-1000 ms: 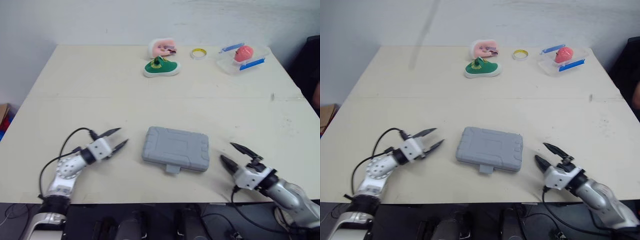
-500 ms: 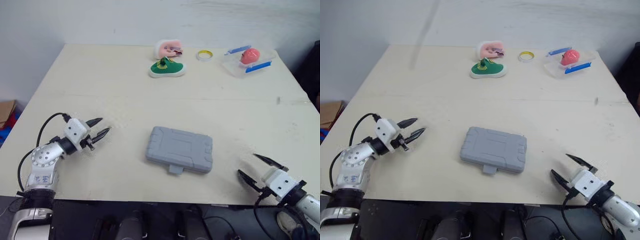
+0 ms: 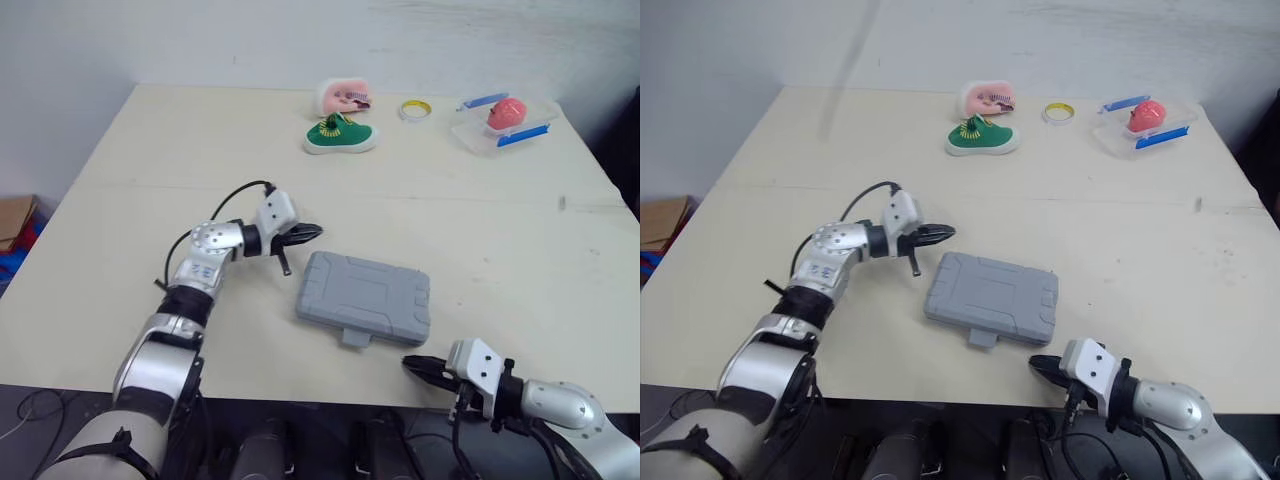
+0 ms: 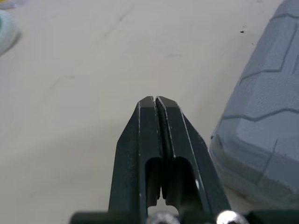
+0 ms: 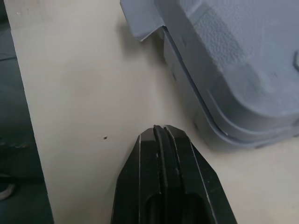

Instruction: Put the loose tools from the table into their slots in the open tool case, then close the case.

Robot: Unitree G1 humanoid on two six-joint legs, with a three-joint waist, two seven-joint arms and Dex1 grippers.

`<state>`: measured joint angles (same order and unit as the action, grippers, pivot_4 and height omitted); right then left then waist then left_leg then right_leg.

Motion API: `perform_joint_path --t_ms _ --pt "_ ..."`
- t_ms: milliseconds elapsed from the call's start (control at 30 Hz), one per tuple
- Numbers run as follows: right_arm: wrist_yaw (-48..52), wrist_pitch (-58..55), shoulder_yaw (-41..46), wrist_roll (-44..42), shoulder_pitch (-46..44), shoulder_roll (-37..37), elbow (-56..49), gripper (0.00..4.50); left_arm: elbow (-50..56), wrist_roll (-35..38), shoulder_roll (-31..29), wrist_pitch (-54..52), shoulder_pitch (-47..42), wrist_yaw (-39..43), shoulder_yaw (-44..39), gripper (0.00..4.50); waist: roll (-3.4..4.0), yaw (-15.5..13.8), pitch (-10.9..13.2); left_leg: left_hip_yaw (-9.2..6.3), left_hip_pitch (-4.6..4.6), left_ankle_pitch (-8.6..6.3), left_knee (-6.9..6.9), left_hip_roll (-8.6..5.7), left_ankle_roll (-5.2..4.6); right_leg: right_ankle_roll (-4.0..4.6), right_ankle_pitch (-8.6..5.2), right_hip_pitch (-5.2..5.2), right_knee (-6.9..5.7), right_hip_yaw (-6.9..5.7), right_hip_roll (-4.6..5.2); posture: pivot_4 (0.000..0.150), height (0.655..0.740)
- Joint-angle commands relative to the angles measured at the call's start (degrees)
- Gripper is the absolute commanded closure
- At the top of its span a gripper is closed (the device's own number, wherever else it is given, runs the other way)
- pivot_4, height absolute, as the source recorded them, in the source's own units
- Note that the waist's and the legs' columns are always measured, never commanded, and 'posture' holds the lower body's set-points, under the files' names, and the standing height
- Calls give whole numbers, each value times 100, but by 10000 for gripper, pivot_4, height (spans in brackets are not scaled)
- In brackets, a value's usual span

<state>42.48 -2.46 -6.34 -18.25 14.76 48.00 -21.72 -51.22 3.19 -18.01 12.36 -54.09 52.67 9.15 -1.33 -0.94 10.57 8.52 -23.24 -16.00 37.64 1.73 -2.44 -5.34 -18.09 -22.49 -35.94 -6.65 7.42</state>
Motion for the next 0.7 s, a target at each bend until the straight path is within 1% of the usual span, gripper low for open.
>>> perform_joint_path --t_ms 33,133,267,300,333,400,467,500,600,700 --pt "10 -111 -64 313 -199 -171 227 44527 -610 -229 202 394 -360 -137 6 45000 -3 10 1 0 0 0 0 2 1 0 0 -1 0 -1 -1 1500 7400" --pt "96 -58 -63 544 -357 -218 413 44527 -1041 -381 294 487 -503 -136 23 45000 -3 13 1 -1 -1 -1 3 1 -1 0 0 1 -1 -2 2 1500 7400" --pt "169 -137 -59 681 -486 -286 555 44527 -1248 -486 302 660 -527 -95 -7 45000 -8 20 -1 -4 0 -3 8 0 -4 -1 0 4 -3 -3 5 1500 7400" --pt "162 -154 -49 727 -561 -307 614 44527 -1256 -496 277 642 -487 39 9 45000 -8 21 0 -5 0 -3 10 0 -4 -1 1 4 -4 -3 6 1500 7400" --pt "132 -138 -28 793 -696 -343 738 44527 -1185 -468 213 597 -376 338 32 45000 -11 28 -2 -6 0 -3 10 0 -4 -1 1 4 -4 -4 6 1500 7400" --pt "142 -124 1 900 -959 -372 1033 44527 -935 -349 87 511 -112 905 29 45000 -14 88 -5 -6 1 -3 12 1 -3 -1 1 5 -5 -3 6 1500 7400" --pt "183 -62 2 997 -1129 -362 1255 44527 -683 -272 25 466 77 1179 13 45000 -13 107 -5 -5 3 -3 12 -1 -3 -1 2 7 -7 -2 9 1500 7400" --pt "199 -16 -5 1047 -1205 -350 1357 44527 -544 -242 1 438 168 1274 13 45000 -17 115 -7 -7 3 -3 13 -1 -3 -1 2 8 -7 -3 10 1500 7400" --pt "354 141 -34 1166 -1680 -312 1898 44527 379 -94 -118 151 688 1453 36 45000 -17 120 -8 -10 6 -4 21 0 -3 -1 2 14 -8 1 12 1500 7400" --pt "465 309 -124 1288 -2113 -363 2398 44527 1232 5 -213 -213 1159 1451 64 45000 -17 110 -8 -13 7 -7 31 -1 -9 -5 6 22 -7 23 17 1500 7400"
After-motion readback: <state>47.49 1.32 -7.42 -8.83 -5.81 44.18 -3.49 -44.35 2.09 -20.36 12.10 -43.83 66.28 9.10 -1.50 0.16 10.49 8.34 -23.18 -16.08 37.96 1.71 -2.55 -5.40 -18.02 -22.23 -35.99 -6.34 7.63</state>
